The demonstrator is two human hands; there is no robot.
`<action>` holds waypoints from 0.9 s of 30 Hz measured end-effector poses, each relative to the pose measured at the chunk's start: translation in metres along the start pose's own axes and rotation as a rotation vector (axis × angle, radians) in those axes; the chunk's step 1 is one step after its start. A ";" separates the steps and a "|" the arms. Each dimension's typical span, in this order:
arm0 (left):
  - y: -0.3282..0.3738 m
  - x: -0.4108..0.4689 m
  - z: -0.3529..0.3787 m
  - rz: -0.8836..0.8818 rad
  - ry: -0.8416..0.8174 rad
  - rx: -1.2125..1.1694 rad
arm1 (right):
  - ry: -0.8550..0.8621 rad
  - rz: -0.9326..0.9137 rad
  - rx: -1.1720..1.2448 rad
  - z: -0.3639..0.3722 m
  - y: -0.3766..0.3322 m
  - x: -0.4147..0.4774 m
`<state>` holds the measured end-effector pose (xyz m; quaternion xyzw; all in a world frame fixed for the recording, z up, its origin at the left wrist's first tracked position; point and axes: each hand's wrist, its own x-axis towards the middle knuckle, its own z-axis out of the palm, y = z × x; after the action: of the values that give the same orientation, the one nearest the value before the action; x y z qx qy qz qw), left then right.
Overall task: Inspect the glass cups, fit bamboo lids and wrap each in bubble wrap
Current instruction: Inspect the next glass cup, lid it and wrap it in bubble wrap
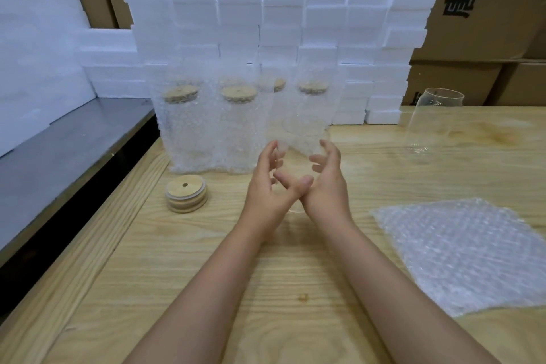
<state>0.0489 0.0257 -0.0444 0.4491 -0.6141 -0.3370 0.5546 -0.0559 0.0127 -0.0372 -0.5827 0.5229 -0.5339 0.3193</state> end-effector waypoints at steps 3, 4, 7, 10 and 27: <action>0.002 0.001 0.002 0.001 0.039 0.049 | -0.017 -0.040 0.006 0.001 0.004 -0.005; 0.003 0.002 0.003 0.014 0.049 0.064 | -0.025 -0.055 0.002 0.000 0.006 -0.005; 0.002 0.006 0.004 0.073 0.066 0.068 | -0.048 -0.107 0.015 -0.003 0.011 -0.005; -0.002 0.009 0.004 0.137 0.070 0.073 | -0.049 -0.180 0.004 -0.006 0.017 -0.001; -0.020 0.013 -0.011 0.223 0.069 0.256 | -0.228 -0.304 0.139 -0.022 0.005 -0.019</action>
<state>0.0637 0.0076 -0.0561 0.4567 -0.6785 -0.1768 0.5475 -0.0765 0.0336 -0.0420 -0.6880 0.3512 -0.5416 0.3316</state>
